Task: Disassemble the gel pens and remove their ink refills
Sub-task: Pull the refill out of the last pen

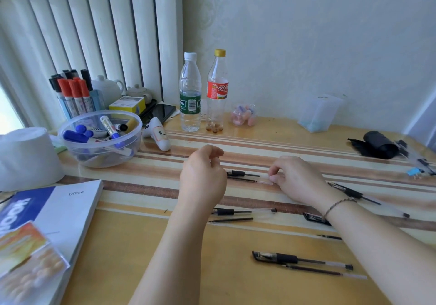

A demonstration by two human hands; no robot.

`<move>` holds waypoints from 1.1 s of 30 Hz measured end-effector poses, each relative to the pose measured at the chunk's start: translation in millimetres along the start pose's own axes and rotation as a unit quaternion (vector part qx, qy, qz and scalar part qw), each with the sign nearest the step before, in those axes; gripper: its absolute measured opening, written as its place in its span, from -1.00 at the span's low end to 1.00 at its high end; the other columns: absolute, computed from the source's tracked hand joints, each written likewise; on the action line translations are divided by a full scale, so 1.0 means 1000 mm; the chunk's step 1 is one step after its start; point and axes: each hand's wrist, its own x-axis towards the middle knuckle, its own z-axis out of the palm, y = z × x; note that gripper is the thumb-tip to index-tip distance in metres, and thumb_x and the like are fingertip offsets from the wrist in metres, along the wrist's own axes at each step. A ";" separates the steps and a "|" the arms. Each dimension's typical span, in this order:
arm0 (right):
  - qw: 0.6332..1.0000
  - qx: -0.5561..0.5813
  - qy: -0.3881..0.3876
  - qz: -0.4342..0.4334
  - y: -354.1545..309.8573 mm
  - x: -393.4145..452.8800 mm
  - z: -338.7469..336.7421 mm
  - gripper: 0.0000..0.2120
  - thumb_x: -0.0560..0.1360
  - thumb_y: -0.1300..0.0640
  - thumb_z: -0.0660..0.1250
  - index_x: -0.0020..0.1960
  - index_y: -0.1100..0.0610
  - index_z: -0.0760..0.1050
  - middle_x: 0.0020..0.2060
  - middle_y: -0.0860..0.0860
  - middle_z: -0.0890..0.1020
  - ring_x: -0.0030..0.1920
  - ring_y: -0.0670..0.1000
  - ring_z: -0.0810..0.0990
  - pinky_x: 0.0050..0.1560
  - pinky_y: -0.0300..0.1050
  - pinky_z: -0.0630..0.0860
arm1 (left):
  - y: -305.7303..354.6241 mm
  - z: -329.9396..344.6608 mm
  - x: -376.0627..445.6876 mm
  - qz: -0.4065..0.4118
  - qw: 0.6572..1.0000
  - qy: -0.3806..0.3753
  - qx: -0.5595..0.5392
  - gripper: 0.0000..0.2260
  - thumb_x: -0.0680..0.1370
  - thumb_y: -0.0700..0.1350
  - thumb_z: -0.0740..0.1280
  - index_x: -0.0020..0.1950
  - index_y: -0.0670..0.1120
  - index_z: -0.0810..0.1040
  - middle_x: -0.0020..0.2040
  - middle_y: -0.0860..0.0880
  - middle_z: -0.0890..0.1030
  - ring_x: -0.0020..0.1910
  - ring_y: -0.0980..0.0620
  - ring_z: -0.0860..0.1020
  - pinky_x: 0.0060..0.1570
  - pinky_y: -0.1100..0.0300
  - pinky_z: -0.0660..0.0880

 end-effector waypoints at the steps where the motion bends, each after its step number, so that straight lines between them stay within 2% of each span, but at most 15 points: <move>1: 1.000 0.008 0.010 0.010 0.000 -0.002 0.001 -0.90 0.57 0.02 0.26 -0.05 -0.08 0.56 0.00 -0.15 0.59 -0.02 -0.02 0.53 -0.20 -0.10 0.43 | 0.001 -0.001 0.000 0.000 1.000 0.004 0.002 -0.76 0.59 -0.20 0.14 0.12 -0.01 0.55 -0.03 -0.03 0.60 -0.32 0.01 0.52 -0.31 0.16 0.44; 3: 0.998 0.033 0.034 0.035 0.001 -0.006 0.001 -0.91 0.58 0.05 0.25 -0.03 -0.07 0.53 -0.03 -0.11 0.61 -0.03 0.00 0.55 -0.14 -0.07 0.50 | 0.001 -0.001 -0.001 0.011 1.000 0.010 0.024 -0.80 0.59 -0.17 0.19 0.15 -0.01 0.54 0.05 0.00 0.60 -0.11 0.00 0.56 -0.16 0.13 0.49; 5: 0.994 0.075 0.066 0.053 0.002 -0.011 -0.007 -0.91 0.57 0.08 0.27 -0.07 -0.05 0.53 -0.10 -0.09 0.64 -0.10 0.01 0.58 -0.11 -0.03 0.56 | 0.001 0.004 -0.003 0.051 0.996 0.002 0.079 -0.79 0.57 -0.14 0.27 0.20 -0.02 0.53 0.13 0.02 0.58 0.10 0.01 0.52 0.00 0.15 0.46; 9: 0.983 0.137 0.121 0.019 0.005 -0.041 -0.031 -0.89 0.54 0.17 0.32 -0.11 0.00 0.57 -0.21 -0.10 0.64 -0.14 -0.01 0.60 -0.10 -0.07 0.55 | 0.010 0.023 -0.019 0.165 0.969 -0.025 0.179 -0.66 0.51 -0.07 0.38 0.27 -0.03 0.49 0.24 0.03 0.53 0.22 -0.04 0.44 0.18 0.08 0.40; 12: 0.968 0.199 0.149 -0.018 0.007 -0.072 -0.045 -0.91 0.51 0.22 0.35 -0.11 0.06 0.59 -0.25 -0.10 0.63 -0.27 -0.19 0.56 -0.22 -0.37 0.44 | 0.015 0.035 -0.029 0.247 0.939 0.001 0.238 -0.78 0.51 -0.01 0.37 0.13 -0.01 0.56 0.11 0.04 0.60 0.10 -0.10 0.49 0.08 -0.05 0.42; 14: 0.962 0.205 0.176 -0.048 0.010 -0.088 -0.046 -0.91 0.54 0.20 0.32 -0.08 0.06 0.59 -0.22 -0.14 0.62 -0.29 -0.24 0.52 -0.23 -0.41 0.41 | 0.014 0.038 -0.031 0.287 0.922 -0.019 0.260 -0.88 0.56 0.00 0.30 -0.05 -0.03 0.55 -0.09 0.03 0.62 -0.08 -0.10 0.53 -0.09 0.01 0.45; 15: 0.967 0.162 0.184 -0.076 0.012 -0.094 -0.045 -0.88 0.58 0.13 0.27 -0.02 0.03 0.59 -0.17 -0.16 0.63 -0.24 -0.24 0.52 -0.17 -0.37 0.42 | 0.013 0.039 -0.032 0.295 0.917 -0.054 0.262 -0.83 0.59 0.02 0.25 -0.10 -0.04 0.51 -0.16 0.02 0.61 -0.17 -0.09 0.53 -0.18 0.05 0.46; 16: 0.973 0.086 0.184 -0.106 0.013 -0.097 -0.042 -0.81 0.60 0.06 0.20 0.06 0.01 0.59 -0.11 -0.17 0.64 -0.15 -0.20 0.52 -0.09 -0.24 0.44 | 0.012 0.040 -0.034 0.297 0.913 -0.099 0.261 -0.79 0.61 0.04 0.20 -0.13 -0.05 0.45 -0.19 0.01 0.59 -0.23 -0.09 0.52 -0.26 0.06 0.45; 18: 0.969 -0.025 0.181 -0.164 0.015 -0.099 -0.032 -0.68 0.58 -0.04 0.12 0.15 -0.01 0.60 -0.08 -0.19 0.67 -0.09 0.00 0.54 -0.09 0.00 0.42 | 0.014 0.042 -0.039 0.306 0.903 -0.163 0.255 -0.76 0.63 0.05 0.14 -0.11 -0.07 0.43 -0.21 -0.01 0.56 -0.28 -0.10 0.49 -0.30 0.06 0.43; 20: 0.964 -0.028 0.188 -0.184 0.017 -0.100 -0.031 -0.70 0.54 0.01 0.15 0.09 -0.02 0.63 -0.14 -0.21 0.67 -0.18 0.03 0.50 -0.15 -0.01 0.36 | 0.018 0.042 -0.043 0.312 0.898 -0.207 0.233 -0.77 0.64 0.04 0.12 -0.08 -0.07 0.43 -0.25 -0.01 0.51 -0.30 -0.10 0.44 -0.30 0.03 0.41; 22: 0.960 -0.011 0.203 -0.194 0.018 -0.102 -0.032 -0.72 0.46 0.14 0.20 0.04 -0.01 0.64 -0.19 -0.22 0.66 -0.24 0.02 0.45 -0.20 -0.04 0.33 | 0.019 0.040 -0.043 0.330 0.889 -0.227 0.222 -0.77 0.64 0.05 0.08 -0.14 -0.03 0.36 -0.32 -0.01 0.49 -0.35 -0.12 0.42 -0.33 0.00 0.42; 25: 0.951 0.005 0.215 -0.223 0.024 -0.103 -0.037 -0.72 0.42 0.23 0.23 0.02 0.00 0.63 -0.22 -0.21 0.64 -0.26 0.02 0.44 -0.24 -0.06 0.34 | 0.020 0.037 -0.041 0.362 0.880 -0.224 0.210 -0.76 0.62 0.10 0.08 -0.21 0.06 0.26 -0.41 0.03 0.41 -0.40 -0.07 0.38 -0.39 0.05 0.39; 28: 0.952 0.016 0.211 -0.220 0.028 -0.104 -0.039 -0.81 0.50 0.13 0.26 0.02 0.02 0.63 -0.24 -0.19 0.63 -0.24 0.02 0.47 -0.22 -0.05 0.34 | 0.022 0.034 -0.041 0.350 0.894 -0.195 0.202 -0.79 0.58 0.18 0.17 -0.12 0.09 0.41 -0.47 0.08 0.40 -0.45 0.08 0.38 -0.41 0.15 0.33; 30: 0.958 0.050 0.213 -0.186 0.033 -0.105 -0.041 -0.74 0.56 -0.01 0.17 -0.02 0.00 0.63 -0.25 -0.19 0.64 -0.24 0.01 0.50 -0.21 -0.08 0.33 | 0.022 0.030 -0.038 0.332 0.913 -0.154 0.178 -0.80 0.54 0.23 0.22 0.02 0.15 0.48 -0.41 0.11 0.45 -0.41 0.15 0.43 -0.39 0.18 0.39; 33: 0.959 0.142 0.192 -0.151 0.042 -0.108 -0.038 -0.67 0.57 -0.10 0.11 -0.08 -0.02 0.62 -0.33 -0.15 0.65 -0.28 -0.04 0.58 -0.28 -0.05 0.51 | 0.025 0.023 -0.035 0.362 0.918 -0.122 0.108 -0.85 0.56 0.12 0.26 0.08 0.13 0.51 -0.23 0.16 0.52 -0.24 0.18 0.53 -0.30 0.14 0.52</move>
